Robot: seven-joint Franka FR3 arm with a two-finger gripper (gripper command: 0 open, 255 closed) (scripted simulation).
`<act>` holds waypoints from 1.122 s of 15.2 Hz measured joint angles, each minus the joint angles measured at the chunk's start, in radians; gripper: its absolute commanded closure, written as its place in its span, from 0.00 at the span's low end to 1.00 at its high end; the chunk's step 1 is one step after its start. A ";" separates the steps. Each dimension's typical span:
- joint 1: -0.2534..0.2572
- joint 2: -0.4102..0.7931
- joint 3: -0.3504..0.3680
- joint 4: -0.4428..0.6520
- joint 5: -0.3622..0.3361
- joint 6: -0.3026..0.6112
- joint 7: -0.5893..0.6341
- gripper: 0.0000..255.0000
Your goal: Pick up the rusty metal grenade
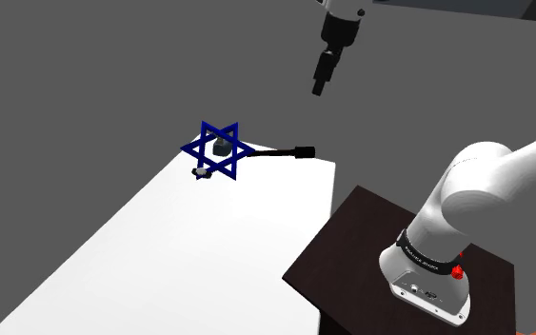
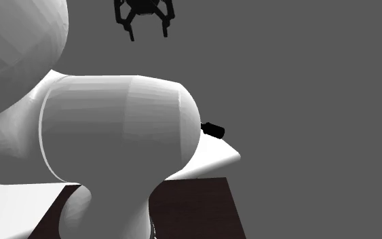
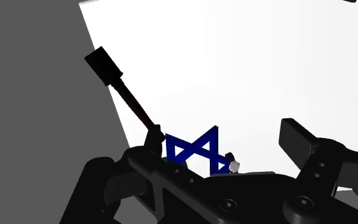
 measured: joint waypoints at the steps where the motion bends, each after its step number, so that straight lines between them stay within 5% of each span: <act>1: -0.001 0.022 -0.016 -0.008 -0.004 0.025 -0.025 0.00; 17: 0.008 0.572 -0.199 0.099 0.047 0.368 -0.442 0.00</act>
